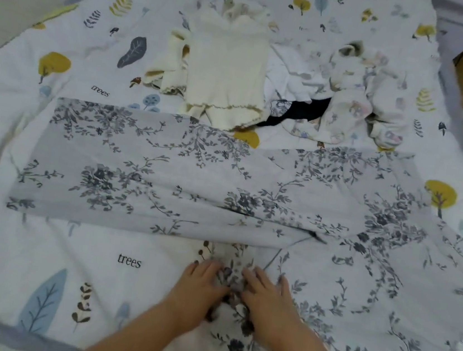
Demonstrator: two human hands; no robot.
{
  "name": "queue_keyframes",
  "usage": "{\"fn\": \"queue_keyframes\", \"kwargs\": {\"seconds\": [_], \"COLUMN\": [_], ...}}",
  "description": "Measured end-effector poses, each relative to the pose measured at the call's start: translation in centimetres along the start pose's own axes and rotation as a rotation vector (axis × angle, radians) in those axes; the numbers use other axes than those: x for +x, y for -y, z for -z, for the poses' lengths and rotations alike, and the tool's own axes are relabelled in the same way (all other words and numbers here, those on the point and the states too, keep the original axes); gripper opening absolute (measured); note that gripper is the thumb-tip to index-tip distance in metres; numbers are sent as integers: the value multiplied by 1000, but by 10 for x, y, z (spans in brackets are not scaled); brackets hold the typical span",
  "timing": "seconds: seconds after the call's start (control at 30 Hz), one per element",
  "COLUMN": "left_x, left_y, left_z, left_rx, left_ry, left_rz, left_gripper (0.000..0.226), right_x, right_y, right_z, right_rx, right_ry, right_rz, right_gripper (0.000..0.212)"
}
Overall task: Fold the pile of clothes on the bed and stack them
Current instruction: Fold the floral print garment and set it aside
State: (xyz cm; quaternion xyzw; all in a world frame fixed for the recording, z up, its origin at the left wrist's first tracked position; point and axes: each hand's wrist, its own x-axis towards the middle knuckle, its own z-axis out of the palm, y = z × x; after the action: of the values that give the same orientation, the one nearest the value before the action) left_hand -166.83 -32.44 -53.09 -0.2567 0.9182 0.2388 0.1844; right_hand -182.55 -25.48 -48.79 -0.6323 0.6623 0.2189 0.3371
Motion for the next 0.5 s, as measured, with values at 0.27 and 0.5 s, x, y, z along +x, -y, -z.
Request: {"fn": "queue_keyframes", "kwargs": {"seconds": [0.27, 0.5], "left_x": [-13, -43], "left_y": [1, -13], "left_z": [36, 127], "left_rx": [-484, -923], "left_ry": [-332, -360], "left_rz": [151, 164], "left_gripper": [53, 44], "right_x": [-43, -71], "right_y": [-37, -49], "right_z": [30, 83], "right_rx": [768, 1209], "right_ry": [-381, -597], "right_rz": [-113, -43], "right_gripper": [17, 18]}}
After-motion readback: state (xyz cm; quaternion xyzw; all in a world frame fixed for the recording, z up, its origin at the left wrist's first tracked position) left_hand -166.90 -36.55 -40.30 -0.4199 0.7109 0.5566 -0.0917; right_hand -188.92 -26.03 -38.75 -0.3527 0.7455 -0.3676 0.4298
